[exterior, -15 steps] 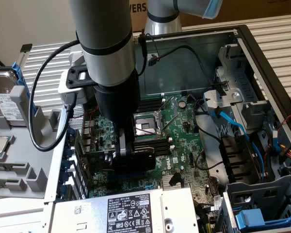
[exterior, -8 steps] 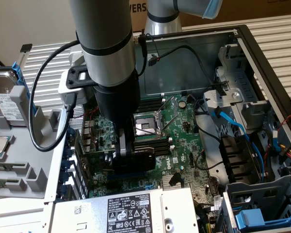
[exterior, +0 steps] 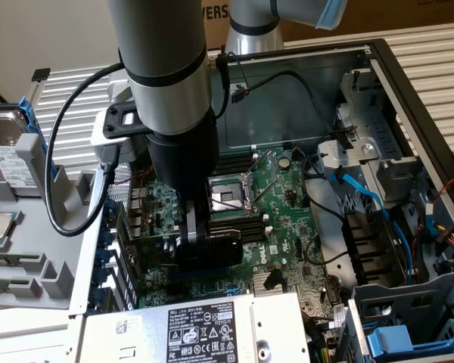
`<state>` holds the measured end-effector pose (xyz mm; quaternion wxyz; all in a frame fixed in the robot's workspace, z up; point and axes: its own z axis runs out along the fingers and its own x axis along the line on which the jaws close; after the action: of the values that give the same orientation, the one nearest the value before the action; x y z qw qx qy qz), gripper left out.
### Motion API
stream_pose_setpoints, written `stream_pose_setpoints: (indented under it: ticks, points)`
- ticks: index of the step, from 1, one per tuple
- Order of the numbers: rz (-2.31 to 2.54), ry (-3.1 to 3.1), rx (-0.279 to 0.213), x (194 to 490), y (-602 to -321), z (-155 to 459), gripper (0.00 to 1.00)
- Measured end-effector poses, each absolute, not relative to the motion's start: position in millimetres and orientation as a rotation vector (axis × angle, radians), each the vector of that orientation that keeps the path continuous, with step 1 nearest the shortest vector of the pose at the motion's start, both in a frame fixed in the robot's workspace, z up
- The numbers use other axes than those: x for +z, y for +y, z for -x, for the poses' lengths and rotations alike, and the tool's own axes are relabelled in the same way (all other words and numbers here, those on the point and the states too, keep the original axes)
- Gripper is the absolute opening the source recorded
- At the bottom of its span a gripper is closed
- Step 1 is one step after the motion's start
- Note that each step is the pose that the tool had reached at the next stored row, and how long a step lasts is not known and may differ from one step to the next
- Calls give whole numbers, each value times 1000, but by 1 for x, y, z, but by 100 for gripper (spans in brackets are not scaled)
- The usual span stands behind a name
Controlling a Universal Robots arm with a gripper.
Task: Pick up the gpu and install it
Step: 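Insert the gpu into the slot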
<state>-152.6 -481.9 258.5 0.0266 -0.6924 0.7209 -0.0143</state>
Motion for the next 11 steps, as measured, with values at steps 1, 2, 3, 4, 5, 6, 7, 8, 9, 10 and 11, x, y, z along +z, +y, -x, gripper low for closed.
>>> stream_pose_setpoints:
  ticks: [1,2,3,4,5,6,7,8,9,10,11]
  points:
    - [2139,2227,-44,259,-482,153,26]
    - [2139,2227,-44,259,-482,153,26]
    - [2139,2227,-44,259,-482,153,26]
    - [2139,2227,-45,259,-482,153,26]
    - [2139,2226,-45,259,-482,153,26]
    - [2139,2226,-45,258,-482,153,26]
    - [2139,2226,-45,259,-482,153,26]
    - [2139,2226,-45,259,-482,153,26]
    - [2139,2226,-46,259,-482,153,26]
    - [2139,2225,-46,259,-482,153,26]
    - [2139,2225,-46,259,-482,153,26]
